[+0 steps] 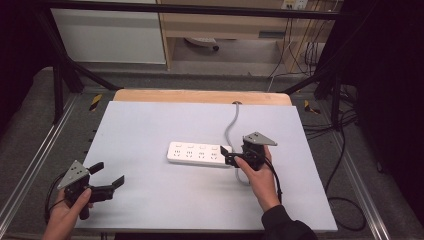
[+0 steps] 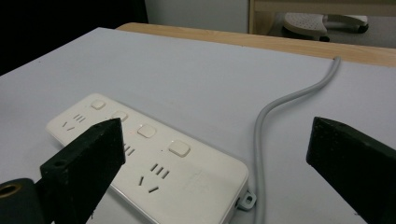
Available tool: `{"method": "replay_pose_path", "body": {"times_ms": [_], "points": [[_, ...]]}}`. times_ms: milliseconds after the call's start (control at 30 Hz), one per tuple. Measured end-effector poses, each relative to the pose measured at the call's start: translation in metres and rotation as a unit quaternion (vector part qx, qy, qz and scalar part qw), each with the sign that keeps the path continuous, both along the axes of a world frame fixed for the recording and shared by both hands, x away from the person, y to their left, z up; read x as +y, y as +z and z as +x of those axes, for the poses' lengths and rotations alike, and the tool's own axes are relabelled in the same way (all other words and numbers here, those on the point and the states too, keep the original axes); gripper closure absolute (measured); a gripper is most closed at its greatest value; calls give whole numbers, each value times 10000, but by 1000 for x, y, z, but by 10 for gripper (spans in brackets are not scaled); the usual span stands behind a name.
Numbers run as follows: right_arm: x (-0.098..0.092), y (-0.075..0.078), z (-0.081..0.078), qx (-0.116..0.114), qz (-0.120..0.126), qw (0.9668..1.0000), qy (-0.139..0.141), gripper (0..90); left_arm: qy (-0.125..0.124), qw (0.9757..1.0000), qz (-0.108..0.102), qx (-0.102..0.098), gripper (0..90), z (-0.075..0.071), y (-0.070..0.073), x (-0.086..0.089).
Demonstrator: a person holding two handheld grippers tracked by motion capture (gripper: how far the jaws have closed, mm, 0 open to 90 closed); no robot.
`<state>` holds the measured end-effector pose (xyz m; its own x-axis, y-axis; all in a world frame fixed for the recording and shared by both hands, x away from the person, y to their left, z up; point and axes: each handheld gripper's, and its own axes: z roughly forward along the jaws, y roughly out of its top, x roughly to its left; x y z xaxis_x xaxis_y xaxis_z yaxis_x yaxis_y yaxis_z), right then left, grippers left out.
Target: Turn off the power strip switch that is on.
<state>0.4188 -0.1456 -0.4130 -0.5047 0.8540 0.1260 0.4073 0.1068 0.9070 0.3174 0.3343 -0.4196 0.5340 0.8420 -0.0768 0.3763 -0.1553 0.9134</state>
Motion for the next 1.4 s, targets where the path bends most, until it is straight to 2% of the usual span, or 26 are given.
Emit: {"method": "replay_pose_path", "body": {"times_ms": [567,933,967,1033,1067,1100,1167,1400], "points": [[24,-3,8,118,-37,9998,157,76,-14,10000,20,4,56,0,0,0],[41,-5,13,100,-91,9996,256,248,-20,10000,39,5,56,0,0,0],[43,-5,14,76,-67,9997,222,294,-21,10000,41,3,56,0,0,0],[44,-5,14,79,-48,9997,206,315,-20,10000,41,4,56,0,0,0],[45,-5,15,63,-11,9998,177,363,-22,10000,42,5,56,0,0,0],[45,-5,15,63,-11,9998,177,363,-23,10000,42,5,56,0,0,0],[46,-5,17,58,38,9999,152,430,-24,10000,44,6,56,0,0,0],[55,-7,18,41,-24,9997,244,546,-24,10000,44,15,56,0,-1,0]]}}
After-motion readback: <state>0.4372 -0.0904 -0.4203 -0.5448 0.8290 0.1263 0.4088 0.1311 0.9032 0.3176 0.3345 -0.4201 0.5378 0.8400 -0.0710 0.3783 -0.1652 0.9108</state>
